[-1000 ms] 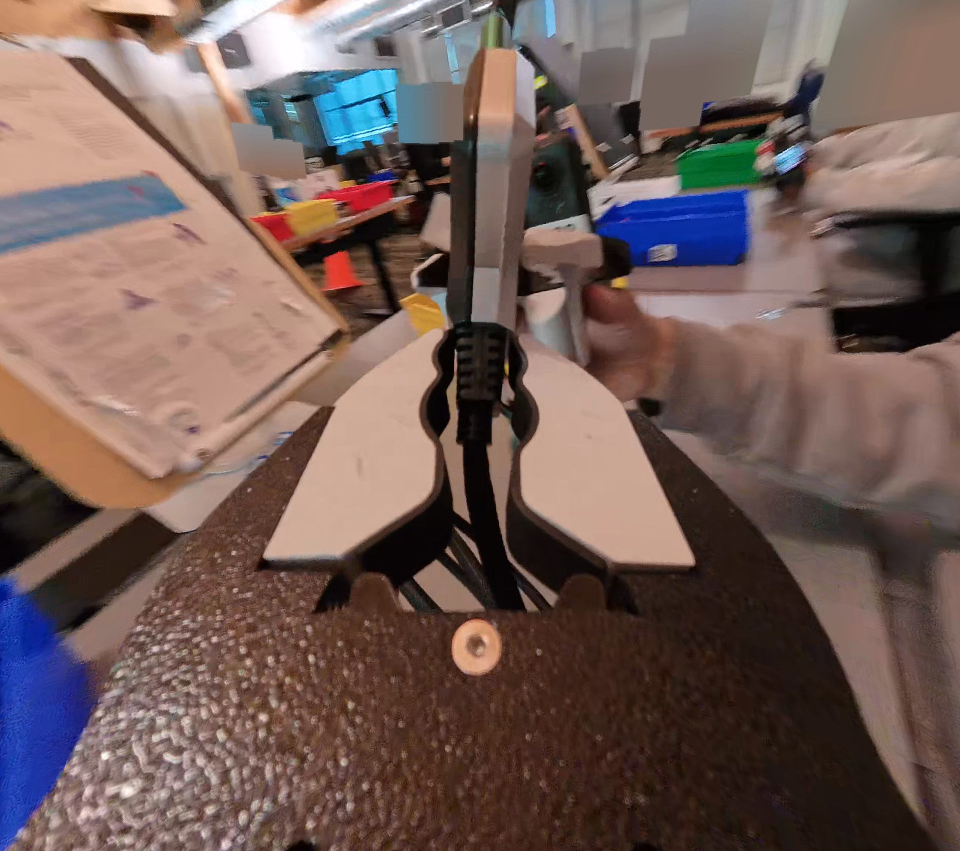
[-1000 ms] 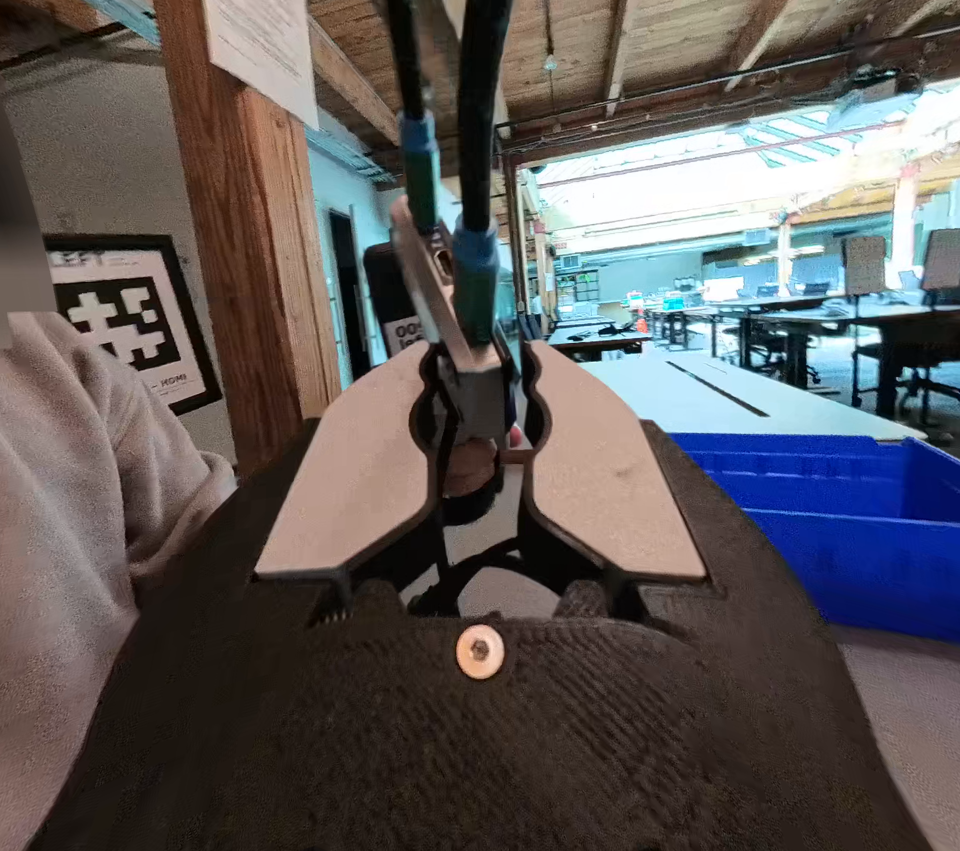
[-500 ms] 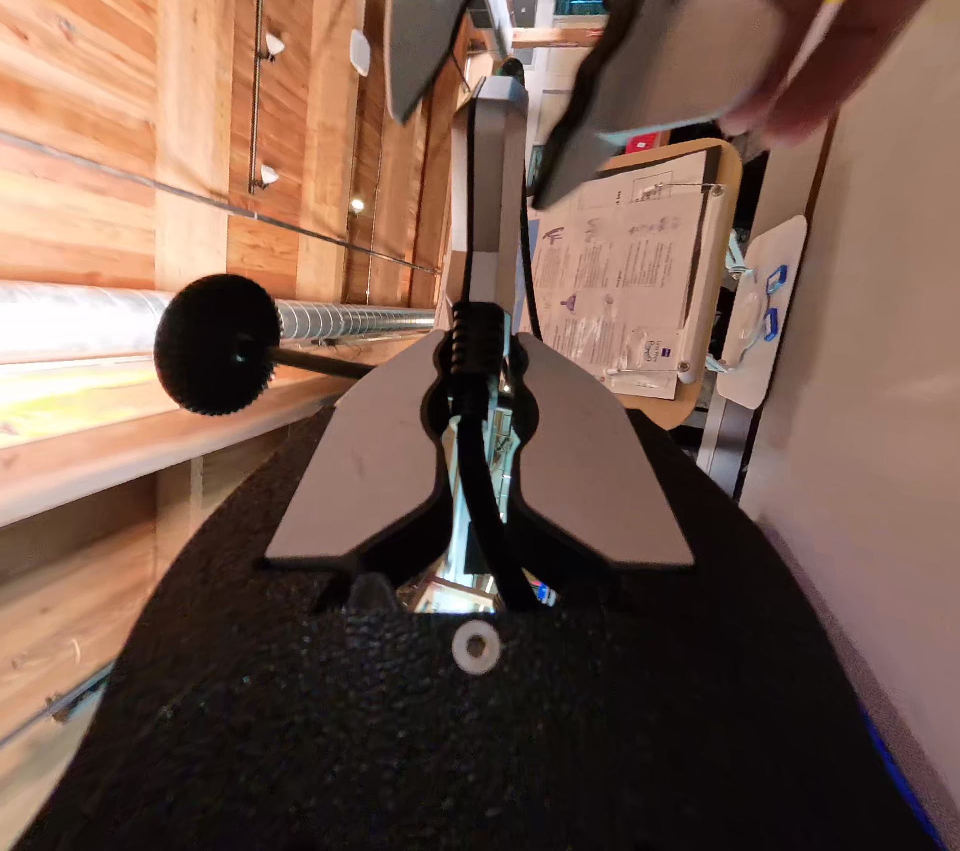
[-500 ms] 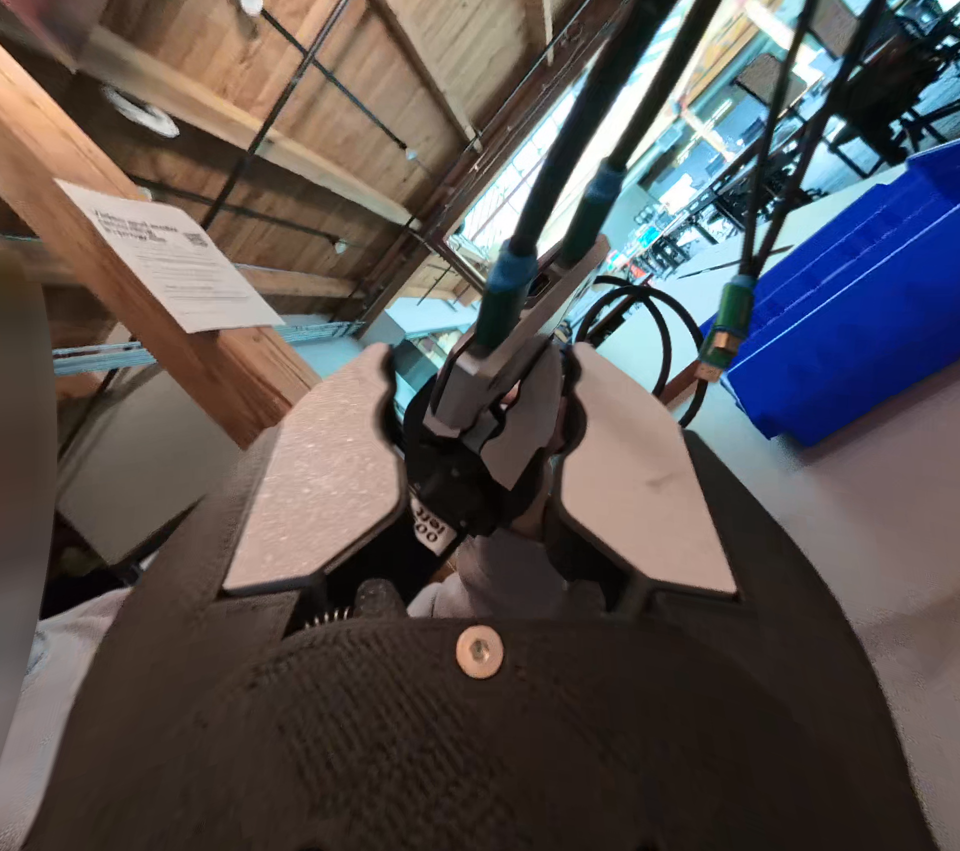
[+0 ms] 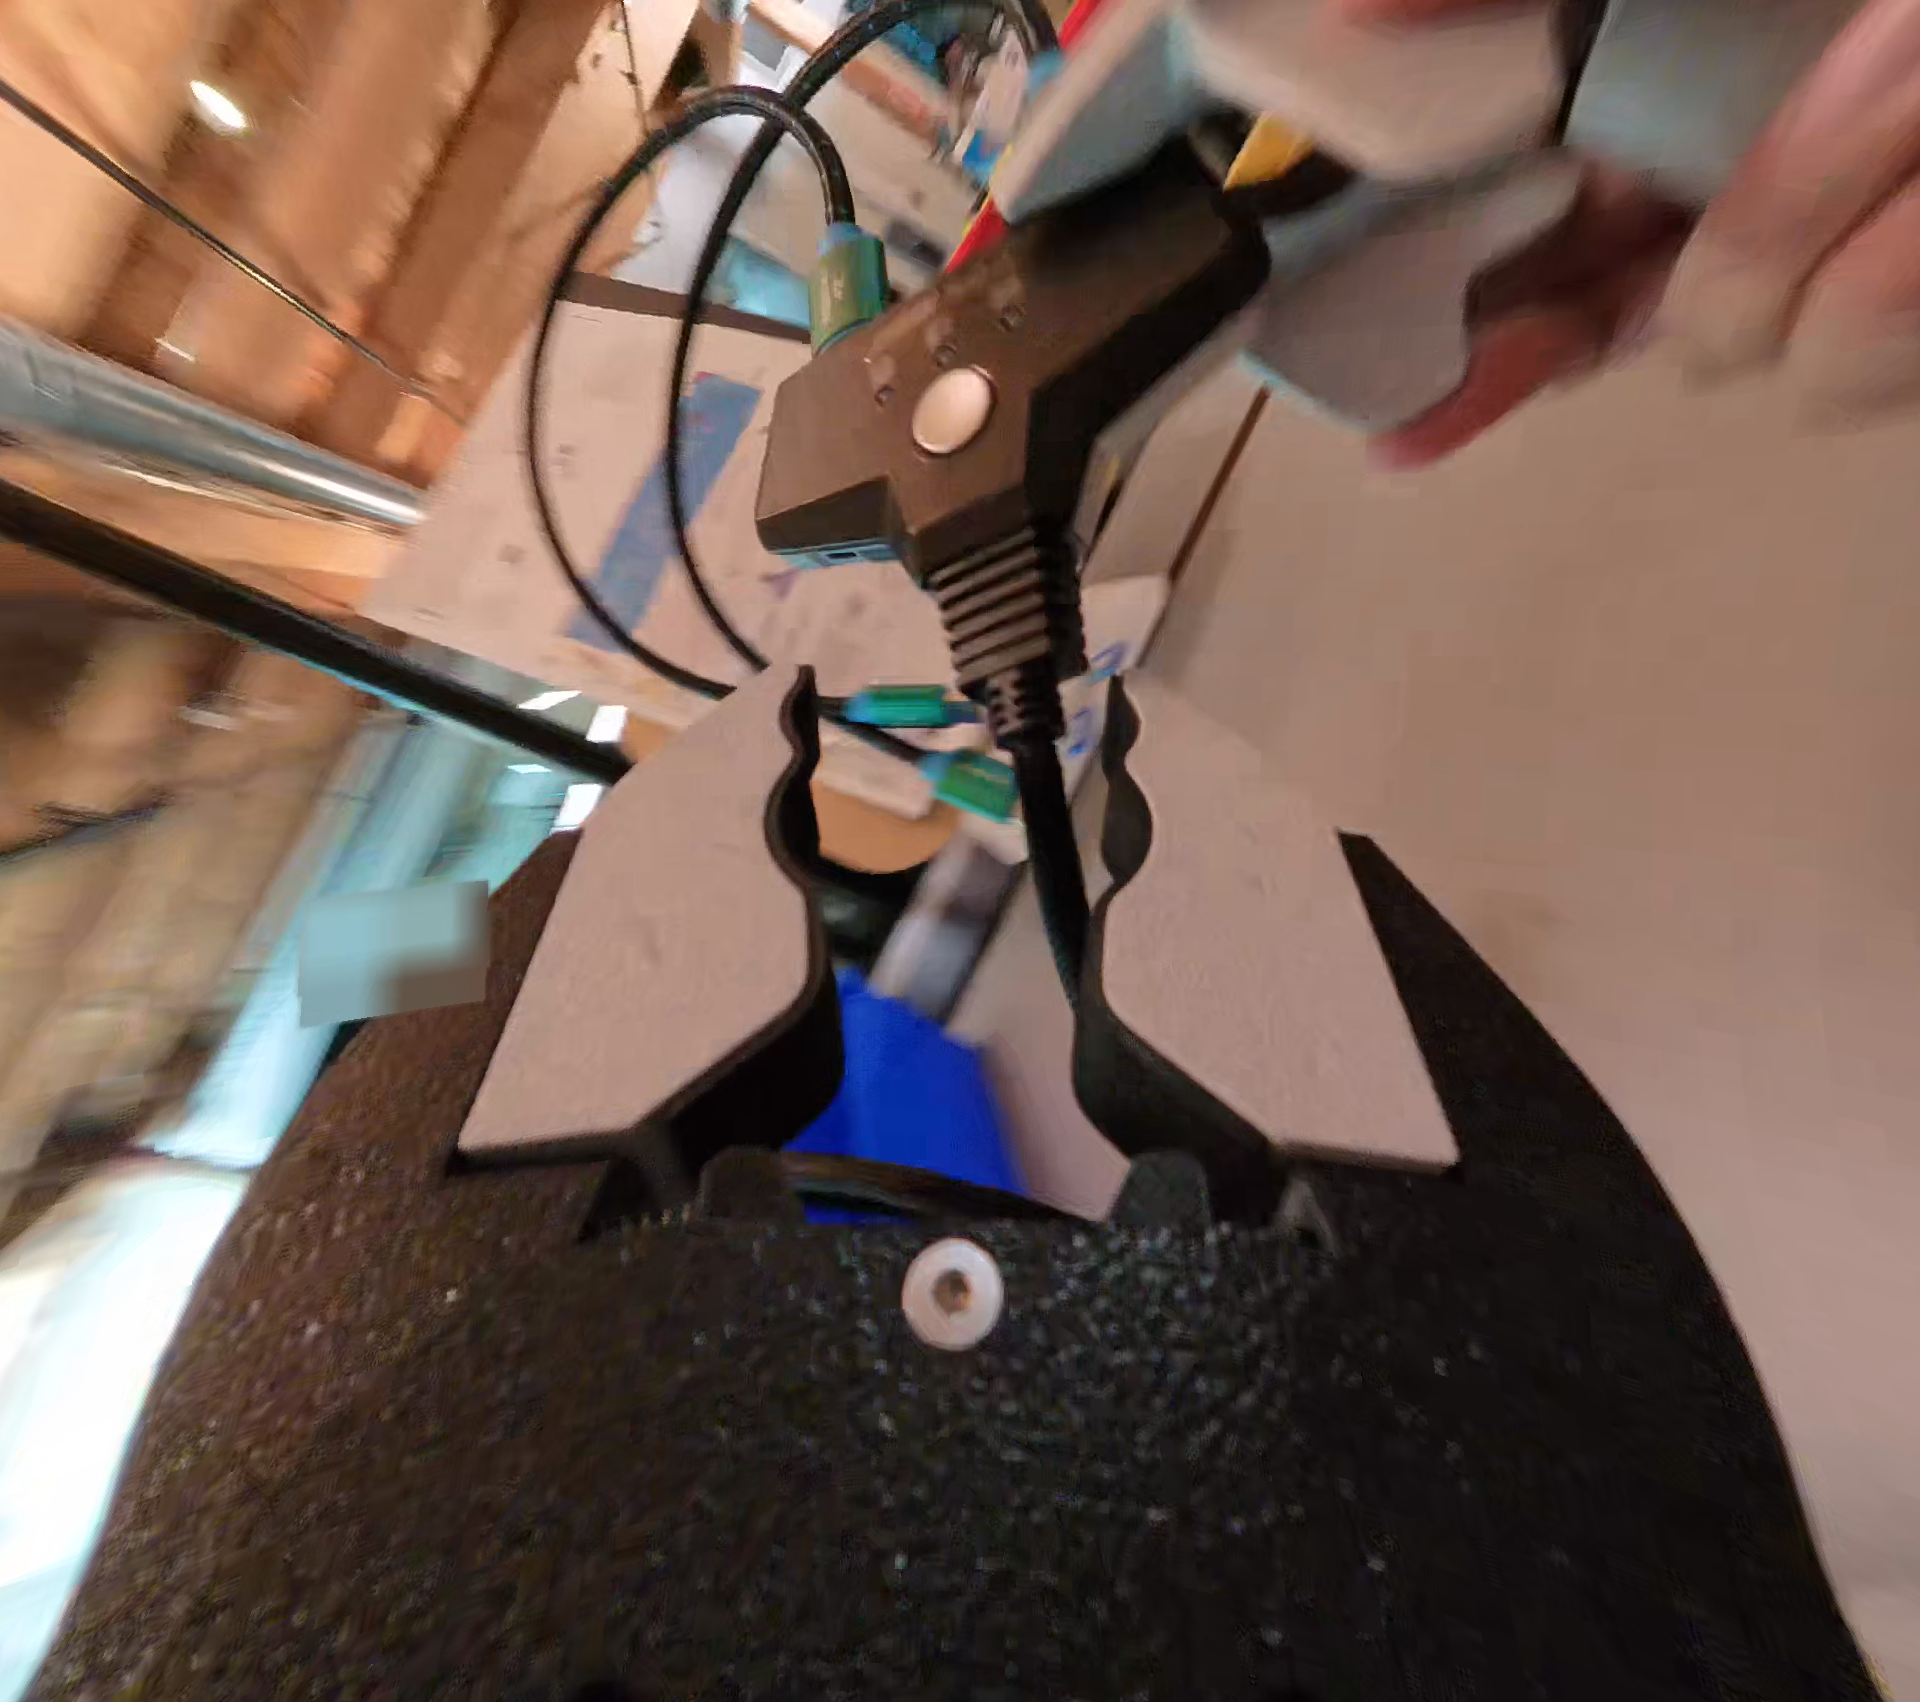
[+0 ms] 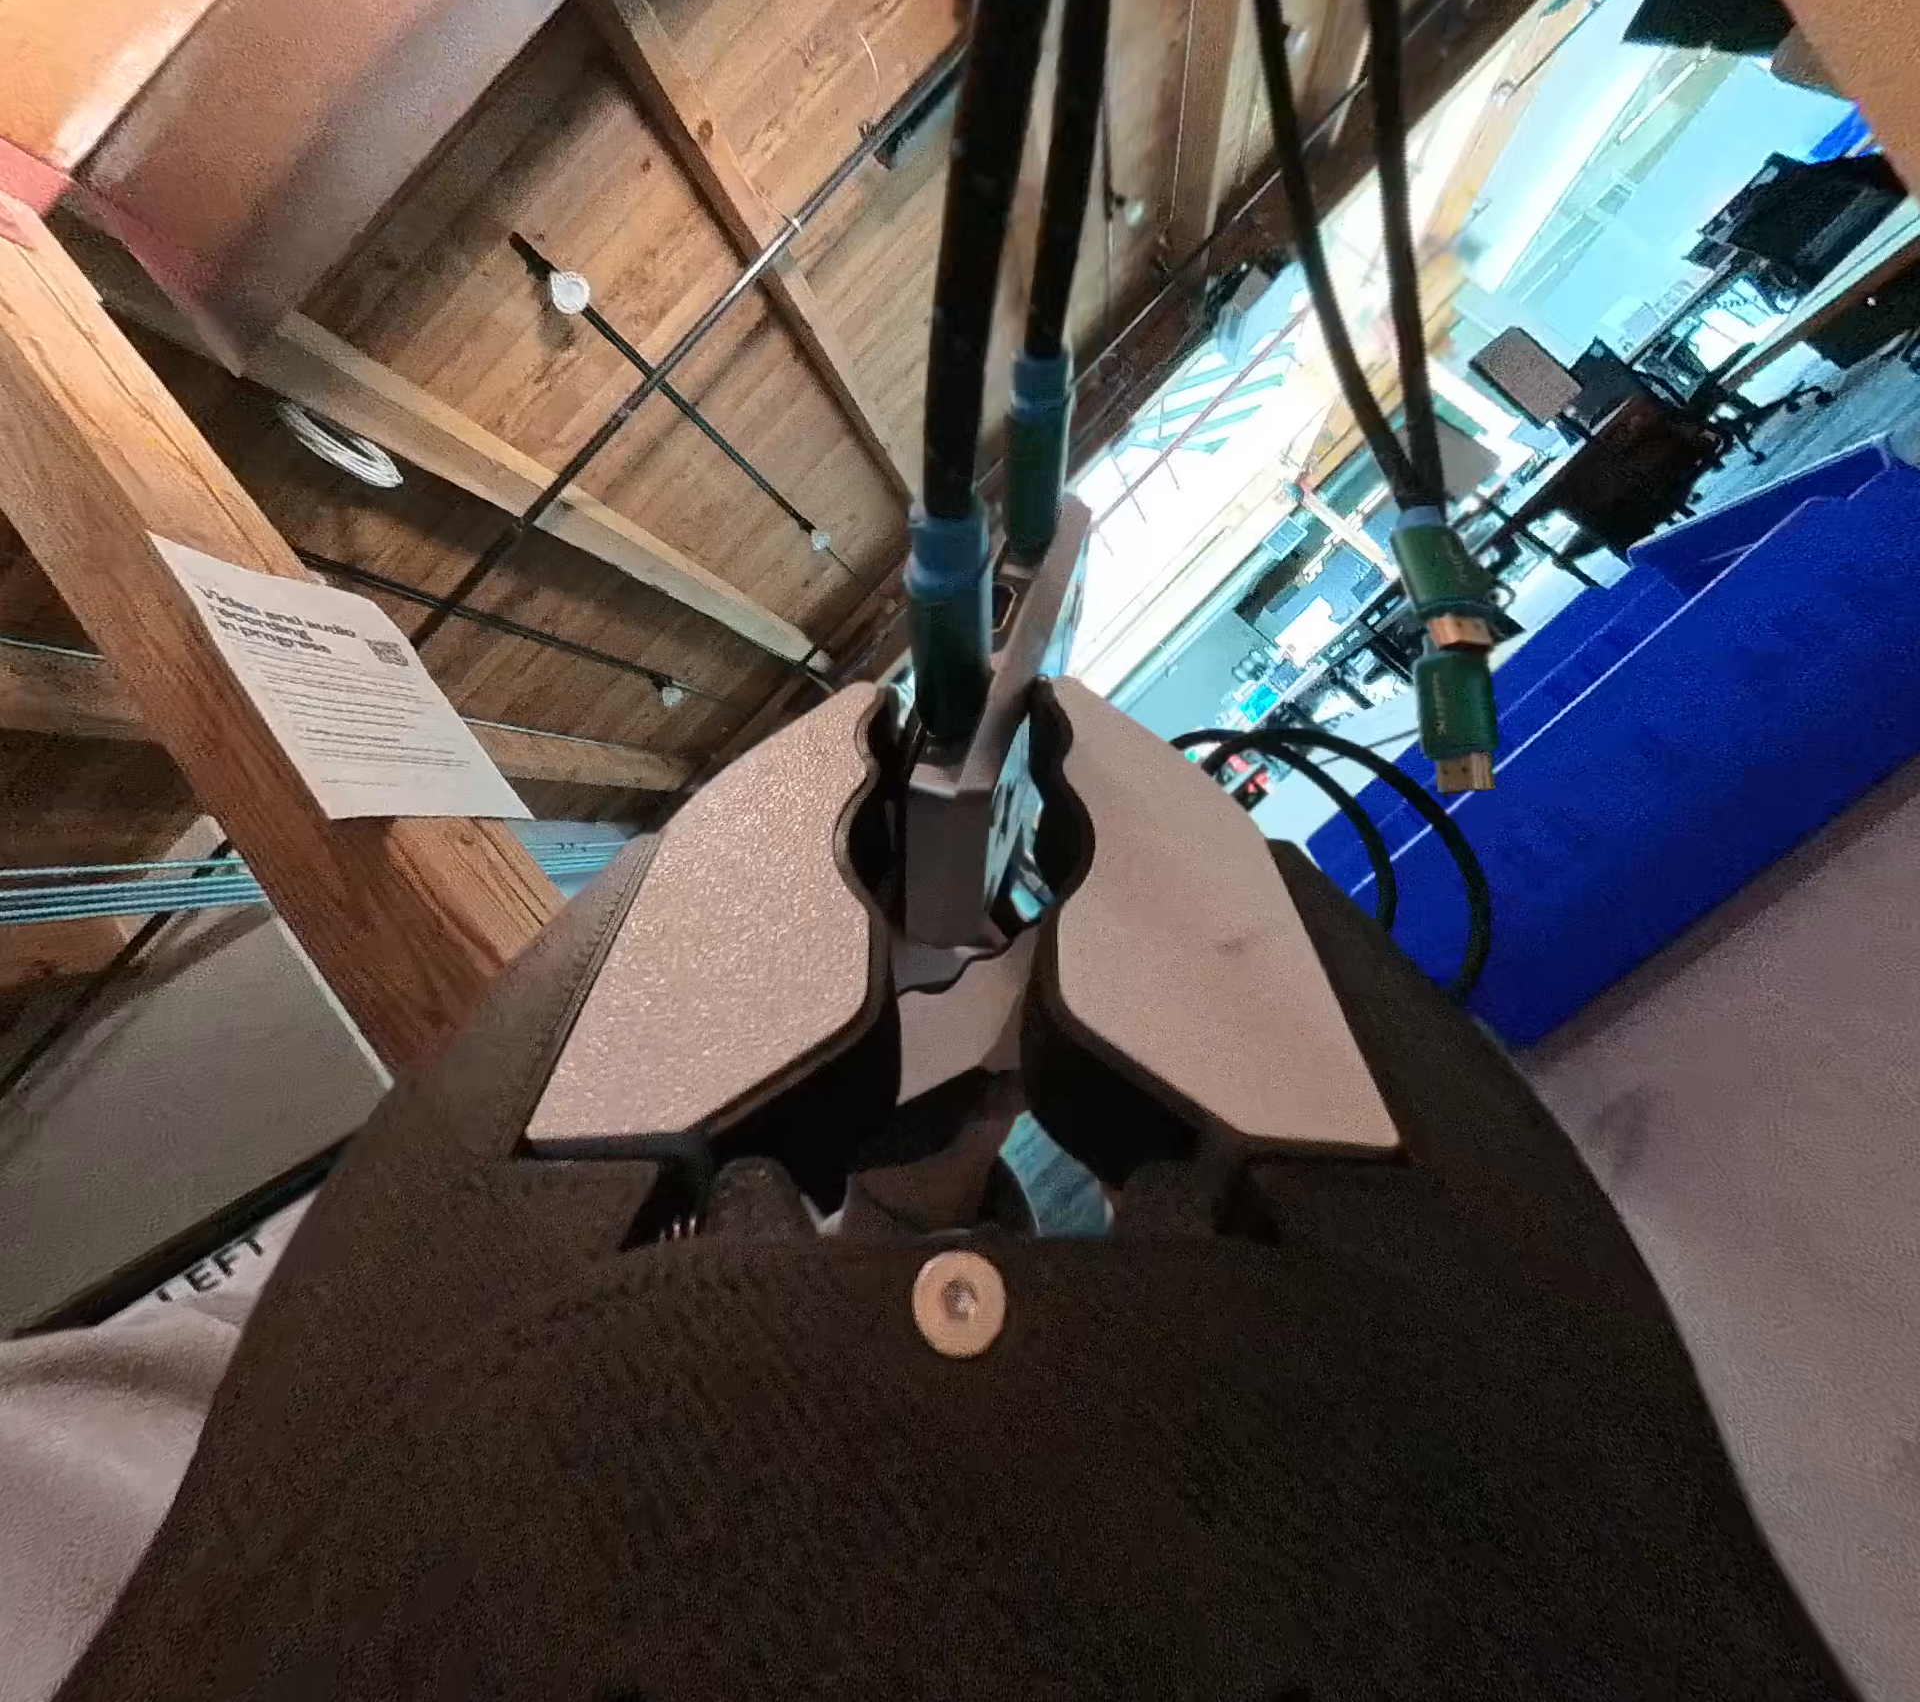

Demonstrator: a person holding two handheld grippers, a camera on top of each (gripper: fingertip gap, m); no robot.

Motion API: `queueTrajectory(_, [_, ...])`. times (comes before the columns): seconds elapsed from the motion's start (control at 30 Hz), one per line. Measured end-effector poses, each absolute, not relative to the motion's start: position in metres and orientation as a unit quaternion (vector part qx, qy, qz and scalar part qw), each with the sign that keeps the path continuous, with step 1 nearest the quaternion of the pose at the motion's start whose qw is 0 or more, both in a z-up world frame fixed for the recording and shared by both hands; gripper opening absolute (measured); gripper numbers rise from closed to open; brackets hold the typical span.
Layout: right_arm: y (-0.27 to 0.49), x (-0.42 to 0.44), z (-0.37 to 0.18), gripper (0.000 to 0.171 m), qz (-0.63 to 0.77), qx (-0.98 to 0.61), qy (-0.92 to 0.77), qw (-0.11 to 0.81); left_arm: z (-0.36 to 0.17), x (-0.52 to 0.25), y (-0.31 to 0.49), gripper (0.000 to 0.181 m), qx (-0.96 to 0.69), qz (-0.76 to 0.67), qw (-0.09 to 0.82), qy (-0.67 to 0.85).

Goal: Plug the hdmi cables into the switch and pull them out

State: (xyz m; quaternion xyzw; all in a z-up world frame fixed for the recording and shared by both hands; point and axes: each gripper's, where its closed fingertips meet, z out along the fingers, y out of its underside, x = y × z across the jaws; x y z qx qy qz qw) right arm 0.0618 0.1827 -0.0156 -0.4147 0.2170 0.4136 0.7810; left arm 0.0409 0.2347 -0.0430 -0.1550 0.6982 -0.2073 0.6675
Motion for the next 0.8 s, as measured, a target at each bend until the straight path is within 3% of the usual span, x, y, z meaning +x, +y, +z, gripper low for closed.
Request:
queueTrajectory(0.2, [0.167,0.064,-0.008,0.022,0.423,-0.346,0.244,0.801,-0.056,0.031,0.204,0.052,-0.274,-0.472,0.514,0.662])
queueTrajectory(0.43, [0.166,0.069,-0.016,0.021,0.404,-0.346,0.283,0.798,-0.078,0.037,0.186,0.030,-0.280,-0.466,0.586,0.601])
queueTrajectory(0.8, [0.155,0.076,-0.022,0.021,0.401,-0.340,0.279,0.804,-0.066,0.044,0.182,0.022,-0.289,-0.513,0.559,0.584])
